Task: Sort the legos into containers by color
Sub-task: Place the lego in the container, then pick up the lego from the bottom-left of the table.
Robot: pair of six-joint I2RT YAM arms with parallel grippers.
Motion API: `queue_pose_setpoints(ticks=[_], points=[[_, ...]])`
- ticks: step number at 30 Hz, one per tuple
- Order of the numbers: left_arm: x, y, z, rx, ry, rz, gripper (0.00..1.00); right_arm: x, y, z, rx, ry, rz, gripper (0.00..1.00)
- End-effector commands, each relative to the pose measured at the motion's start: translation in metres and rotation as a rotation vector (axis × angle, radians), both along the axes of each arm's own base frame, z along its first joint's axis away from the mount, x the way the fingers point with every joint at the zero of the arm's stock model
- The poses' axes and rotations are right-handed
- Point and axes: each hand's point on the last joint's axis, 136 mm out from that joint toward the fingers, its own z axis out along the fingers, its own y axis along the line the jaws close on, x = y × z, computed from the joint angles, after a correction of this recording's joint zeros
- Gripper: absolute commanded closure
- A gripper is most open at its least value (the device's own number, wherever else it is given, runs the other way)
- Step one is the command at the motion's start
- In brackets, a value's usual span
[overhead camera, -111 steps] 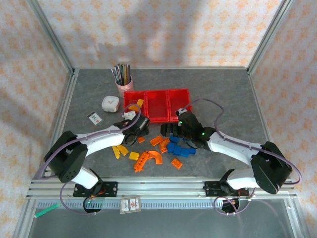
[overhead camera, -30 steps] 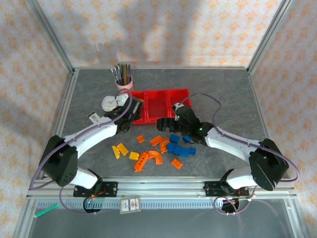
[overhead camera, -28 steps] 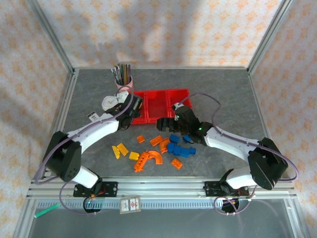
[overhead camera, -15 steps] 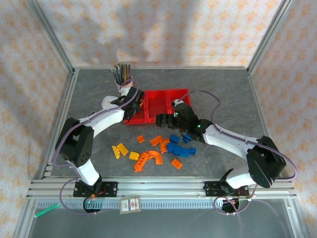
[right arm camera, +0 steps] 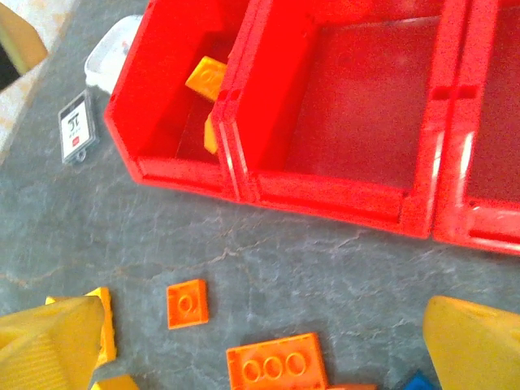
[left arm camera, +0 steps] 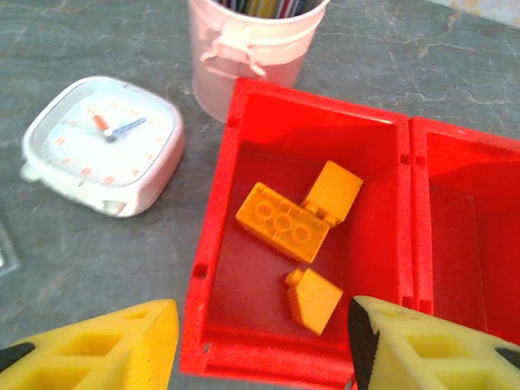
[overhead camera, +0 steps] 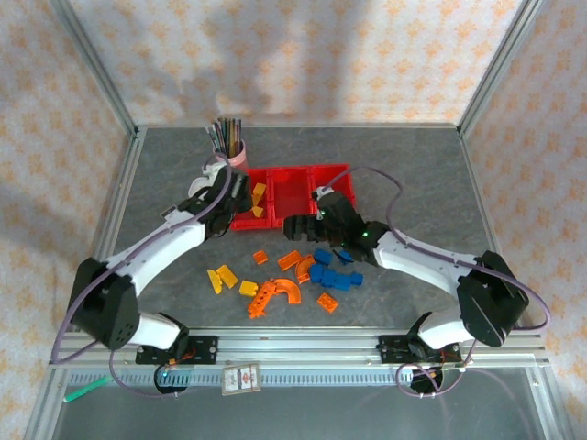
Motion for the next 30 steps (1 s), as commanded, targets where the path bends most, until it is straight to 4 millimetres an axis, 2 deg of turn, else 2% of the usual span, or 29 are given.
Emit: queue_pose_setpoints(ticks=[1, 8, 14, 21, 26, 30], points=[[-0.041, 0.017, -0.018, 0.029, 0.081, 0.065, 0.4, -0.014, 0.01, -0.004, -0.03, 0.003, 0.047, 0.0], [-0.108, 0.031, -0.039, 0.013, 0.124, 0.155, 0.39, -0.045, 0.027, -0.016, -0.025, 0.024, 0.1, 0.0], [-0.144, 0.047, -0.07, 0.022, 0.19, 0.258, 0.37, -0.064, 0.04, -0.028, 0.016, 0.04, 0.121, 0.0], [-0.158, 0.048, -0.099, -0.058, 0.202, 0.266, 0.4, -0.075, 0.053, -0.047, 0.001, 0.078, 0.154, 0.0], [-0.155, 0.034, -0.112, -0.106, 0.214, 0.212, 0.43, -0.076, 0.056, -0.054, -0.003, 0.091, 0.158, 0.0], [-0.157, 0.036, -0.122, -0.079, 0.238, 0.218, 0.48, -0.075, 0.056, -0.057, -0.009, 0.095, 0.151, 0.0]])
